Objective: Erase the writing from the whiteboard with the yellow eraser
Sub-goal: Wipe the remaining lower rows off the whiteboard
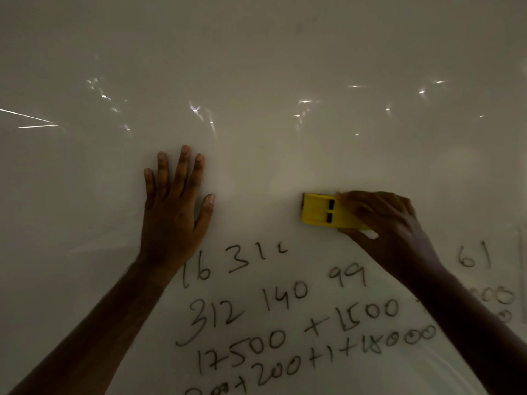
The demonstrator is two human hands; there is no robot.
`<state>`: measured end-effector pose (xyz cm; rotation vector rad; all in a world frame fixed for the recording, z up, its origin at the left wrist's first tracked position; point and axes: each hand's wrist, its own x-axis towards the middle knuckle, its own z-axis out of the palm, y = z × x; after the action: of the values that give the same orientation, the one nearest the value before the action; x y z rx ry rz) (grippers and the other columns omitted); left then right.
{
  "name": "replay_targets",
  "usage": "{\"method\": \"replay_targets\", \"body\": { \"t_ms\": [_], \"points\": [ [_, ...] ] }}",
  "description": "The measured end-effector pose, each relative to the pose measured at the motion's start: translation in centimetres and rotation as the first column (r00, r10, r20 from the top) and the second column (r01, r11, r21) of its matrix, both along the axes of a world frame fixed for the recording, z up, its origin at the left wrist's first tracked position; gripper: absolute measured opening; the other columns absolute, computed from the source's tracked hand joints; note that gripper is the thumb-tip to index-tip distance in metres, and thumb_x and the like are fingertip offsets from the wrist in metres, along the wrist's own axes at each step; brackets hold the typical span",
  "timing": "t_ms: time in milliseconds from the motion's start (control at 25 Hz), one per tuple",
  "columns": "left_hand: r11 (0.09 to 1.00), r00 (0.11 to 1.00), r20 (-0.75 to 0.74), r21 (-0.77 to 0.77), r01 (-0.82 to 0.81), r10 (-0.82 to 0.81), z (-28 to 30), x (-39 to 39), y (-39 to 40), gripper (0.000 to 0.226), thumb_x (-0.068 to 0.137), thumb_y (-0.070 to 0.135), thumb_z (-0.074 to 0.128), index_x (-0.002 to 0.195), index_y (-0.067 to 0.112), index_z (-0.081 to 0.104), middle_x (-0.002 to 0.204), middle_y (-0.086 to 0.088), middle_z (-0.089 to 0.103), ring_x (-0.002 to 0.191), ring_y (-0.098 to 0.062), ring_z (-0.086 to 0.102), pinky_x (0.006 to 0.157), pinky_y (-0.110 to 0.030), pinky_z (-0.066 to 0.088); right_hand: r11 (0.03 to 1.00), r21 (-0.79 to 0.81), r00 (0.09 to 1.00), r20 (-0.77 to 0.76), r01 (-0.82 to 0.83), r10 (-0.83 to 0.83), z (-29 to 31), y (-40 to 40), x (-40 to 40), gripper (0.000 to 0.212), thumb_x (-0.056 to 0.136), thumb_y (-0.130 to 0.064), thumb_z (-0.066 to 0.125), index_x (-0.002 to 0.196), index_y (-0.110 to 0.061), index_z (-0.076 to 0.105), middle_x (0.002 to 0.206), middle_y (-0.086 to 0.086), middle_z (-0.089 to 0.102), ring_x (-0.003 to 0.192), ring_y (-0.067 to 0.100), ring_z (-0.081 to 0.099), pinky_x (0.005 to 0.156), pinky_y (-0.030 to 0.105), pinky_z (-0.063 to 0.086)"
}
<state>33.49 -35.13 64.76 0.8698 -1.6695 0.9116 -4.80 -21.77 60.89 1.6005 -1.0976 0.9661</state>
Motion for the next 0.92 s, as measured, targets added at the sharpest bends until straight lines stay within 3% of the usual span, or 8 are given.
{"method": "replay_targets", "body": {
  "t_ms": [80, 280, 440, 600, 760, 920],
  "points": [
    [1.000, 1.000, 0.003, 0.010, 0.006, -0.006, 0.0, 0.1, 0.0, 0.072, 0.112, 0.046, 0.035, 0.174, 0.016, 0.014, 0.183, -0.009, 0.006, 0.168, -0.040, -0.004, 0.136, -0.057, -0.001, 0.998, 0.010, 0.998, -0.001, -0.058, 0.058, 0.0, -1.2, 3.6, 0.054, 0.096, -0.040, 0.070, 0.146, -0.025, 0.059, 0.142, -0.003, 0.063, 0.120, 0.028, 0.059, 0.098, 0.045, 0.042],
    [1.000, 0.999, 0.043, -0.012, -0.027, 0.028, -0.1, 1.6, -0.3, 0.074, 0.112, 0.050, 0.033, 0.174, 0.016, 0.013, 0.183, -0.008, 0.006, 0.168, -0.038, -0.003, 0.135, -0.056, -0.003, 0.987, 0.144, 0.971, -0.215, -0.072, 0.102, -5.8, -1.4, 6.1, 0.054, 0.098, -0.038, 0.068, 0.149, -0.026, 0.056, 0.149, -0.006, 0.058, 0.125, 0.023, 0.061, 0.102, 0.047, 0.044],
    [1.000, 0.998, 0.052, -0.014, -0.027, 0.028, -0.6, 2.3, -0.6, 0.074, 0.112, 0.050, 0.033, 0.174, 0.016, 0.013, 0.183, -0.009, 0.007, 0.168, -0.038, -0.003, 0.135, -0.057, -0.003, 0.995, 0.099, 0.984, -0.175, -0.009, 0.026, -4.5, -0.1, 3.5, 0.054, 0.099, -0.043, 0.058, 0.150, -0.027, 0.051, 0.144, -0.002, 0.061, 0.121, 0.026, 0.062, 0.100, 0.045, 0.044],
    [0.999, 0.999, 0.035, -0.022, -0.024, 0.024, -0.6, 2.0, -0.4, 0.073, 0.112, 0.047, 0.035, 0.174, 0.014, 0.015, 0.182, -0.011, 0.009, 0.168, -0.041, 0.001, 0.135, -0.062, 0.003, 1.000, 0.031, 0.999, -0.040, -0.004, 0.006, -0.8, -1.3, 7.6, 0.059, 0.097, -0.043, 0.063, 0.152, -0.029, 0.051, 0.141, -0.003, 0.059, 0.118, 0.027, 0.058, 0.098, 0.048, 0.044],
    [1.000, 0.998, 0.053, -0.011, -0.027, 0.028, -0.7, 2.6, -0.5, 0.072, 0.112, 0.048, 0.033, 0.174, 0.016, 0.016, 0.182, -0.009, 0.009, 0.168, -0.040, 0.003, 0.135, -0.061, 0.005, 0.995, 0.088, 0.988, -0.143, -0.051, 0.064, -3.8, -2.8, 11.4, 0.065, 0.095, -0.035, 0.073, 0.154, -0.029, 0.047, 0.143, -0.002, 0.058, 0.118, 0.026, 0.058, 0.097, 0.053, 0.045],
    [0.998, 0.994, 0.087, -0.012, -0.058, 0.059, -1.0, 4.4, -0.7, 0.068, 0.113, 0.047, 0.031, 0.174, 0.019, 0.018, 0.182, -0.007, 0.011, 0.168, -0.039, 0.004, 0.134, -0.061, 0.003, 0.990, 0.140, 0.972, -0.230, -0.018, 0.050, -7.1, -1.5, 7.8, 0.065, 0.097, -0.038, 0.065, 0.157, -0.031, 0.042, 0.146, -0.001, 0.057, 0.122, 0.024, 0.059, 0.100, 0.050, 0.045]
  ]
}}
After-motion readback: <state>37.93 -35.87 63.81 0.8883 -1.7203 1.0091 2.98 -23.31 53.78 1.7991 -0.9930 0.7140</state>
